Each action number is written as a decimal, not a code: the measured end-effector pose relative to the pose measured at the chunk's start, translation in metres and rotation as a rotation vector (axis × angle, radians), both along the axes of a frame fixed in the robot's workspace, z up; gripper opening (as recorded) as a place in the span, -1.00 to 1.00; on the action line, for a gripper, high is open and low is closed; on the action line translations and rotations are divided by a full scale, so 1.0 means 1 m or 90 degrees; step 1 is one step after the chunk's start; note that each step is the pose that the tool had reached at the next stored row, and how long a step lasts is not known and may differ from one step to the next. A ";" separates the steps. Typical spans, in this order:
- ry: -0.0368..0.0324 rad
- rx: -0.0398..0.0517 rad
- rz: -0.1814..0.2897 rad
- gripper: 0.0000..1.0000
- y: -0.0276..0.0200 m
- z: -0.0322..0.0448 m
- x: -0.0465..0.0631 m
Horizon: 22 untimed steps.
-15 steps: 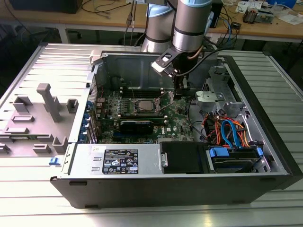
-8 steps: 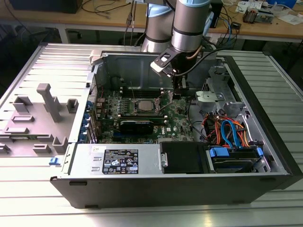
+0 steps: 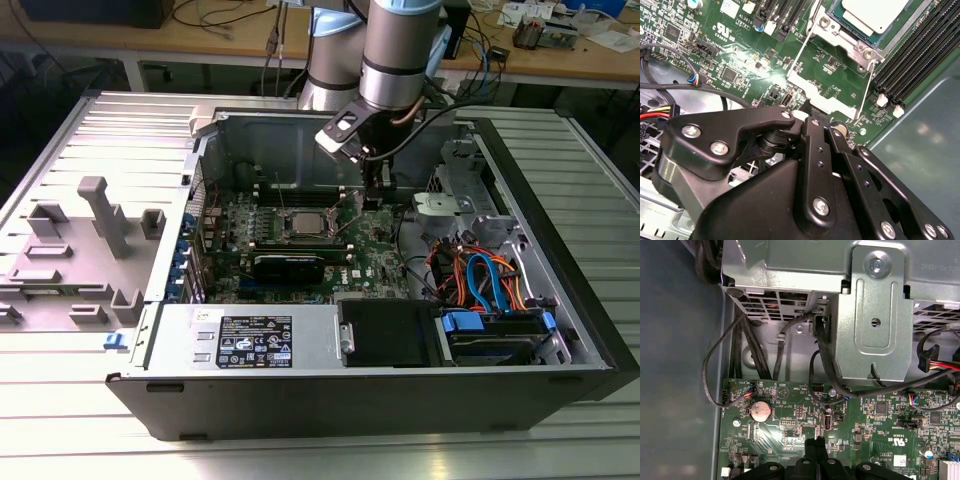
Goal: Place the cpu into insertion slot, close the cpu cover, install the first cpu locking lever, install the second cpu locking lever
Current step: 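Close the cpu cover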
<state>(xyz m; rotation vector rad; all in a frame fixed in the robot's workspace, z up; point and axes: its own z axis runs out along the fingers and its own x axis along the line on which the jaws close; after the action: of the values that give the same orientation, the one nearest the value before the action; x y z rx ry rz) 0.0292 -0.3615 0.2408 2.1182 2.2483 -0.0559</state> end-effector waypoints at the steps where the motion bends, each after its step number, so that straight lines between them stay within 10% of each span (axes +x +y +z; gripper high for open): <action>1: 0.0000 0.0000 0.000 -0.79 0.0000 0.0000 0.000; 22: 0.0000 0.0000 0.000 -0.79 0.0000 0.0000 -0.007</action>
<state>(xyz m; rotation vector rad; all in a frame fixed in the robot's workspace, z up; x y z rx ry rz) 0.0219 -0.3615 0.2408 2.1181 2.2484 -0.0560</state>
